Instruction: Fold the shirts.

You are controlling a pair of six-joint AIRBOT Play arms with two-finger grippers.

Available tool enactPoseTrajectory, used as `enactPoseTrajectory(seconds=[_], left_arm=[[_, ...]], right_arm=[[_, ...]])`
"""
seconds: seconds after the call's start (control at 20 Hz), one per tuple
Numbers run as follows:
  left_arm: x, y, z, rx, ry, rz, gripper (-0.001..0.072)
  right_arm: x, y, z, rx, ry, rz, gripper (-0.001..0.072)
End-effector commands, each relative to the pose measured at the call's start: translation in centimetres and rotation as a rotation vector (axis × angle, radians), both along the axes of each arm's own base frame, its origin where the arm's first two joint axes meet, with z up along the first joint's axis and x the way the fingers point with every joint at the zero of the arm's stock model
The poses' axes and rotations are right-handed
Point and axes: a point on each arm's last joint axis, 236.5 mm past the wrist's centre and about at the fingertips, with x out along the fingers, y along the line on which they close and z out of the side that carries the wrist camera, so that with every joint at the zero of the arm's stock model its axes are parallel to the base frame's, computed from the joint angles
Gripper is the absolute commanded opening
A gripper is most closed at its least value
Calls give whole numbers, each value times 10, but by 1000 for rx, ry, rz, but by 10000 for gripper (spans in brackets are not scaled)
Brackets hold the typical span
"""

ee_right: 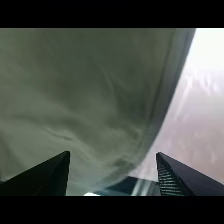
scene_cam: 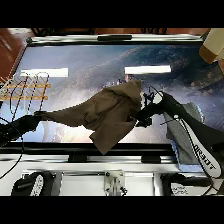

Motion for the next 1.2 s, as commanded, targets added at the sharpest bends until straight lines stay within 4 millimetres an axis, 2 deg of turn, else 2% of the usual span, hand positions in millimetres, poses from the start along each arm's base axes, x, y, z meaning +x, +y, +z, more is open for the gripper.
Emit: enactPoseTrajectory(seconds=[0.0,0.1,0.15,0.25,0.35,0.4,0.45,0.5,0.55,0.6,0.7,0.75,0.8,0.85,0.9,1.0,1.05,1.1,1.15], left_arm=[[0,0,0,1,-1,-1,30],[0,0,0,10,-3,-8,29],[0,1,0,22,-7,-13,30],[2,2,9,68,-38,-41,30],[5,11,30,122,-85,-34,29],[8,19,46,157,-118,-14,29],[9,30,67,200,-157,14,29],[9,44,100,259,-220,57,29],[7,58,142,316,-305,109,29],[0,71,198,376,-427,178,29],[-33,88,310,488,-682,331,28],[-55,97,350,525,-764,426,28],[-76,109,373,532,-794,533,27],[-88,119,375,505,-768,612,28],[-88,123,360,466,-707,638,28],[-76,118,301,380,-486,584,28],[-72,109,278,341,-408,537,28],[-69,99,273,313,-404,499,28],[-70,89,284,309,-455,473,28]], right_arm=[[-6,24,-12,31,26,-23,651],[-16,36,-19,31,49,11,641],[-17,37,-19,32,48,16,614],[-8,31,-9,49,55,-5,67],[10,31,21,111,-5,47,67],[21,30,48,137,-75,103,67],[31,28,79,153,-154,152,67],[41,23,120,163,-247,179,67],[49,18,166,177,-351,193,67],[53,13,218,187,-482,212,67],[52,-7,343,173,-822,181,67],[45,-22,397,141,-972,114,67],[33,-42,445,104,-1101,12,67],[16,-51,475,101,-1173,-56,66],[-3,-55,490,114,-1202,-87,66],[-32,-49,490,126,-1181,-44,67],[-38,-48,486,120,-1162,-25,67],[-41,-49,484,113,-1160,-13,67],[-42,-49,488,113,-1179,-9,67]])
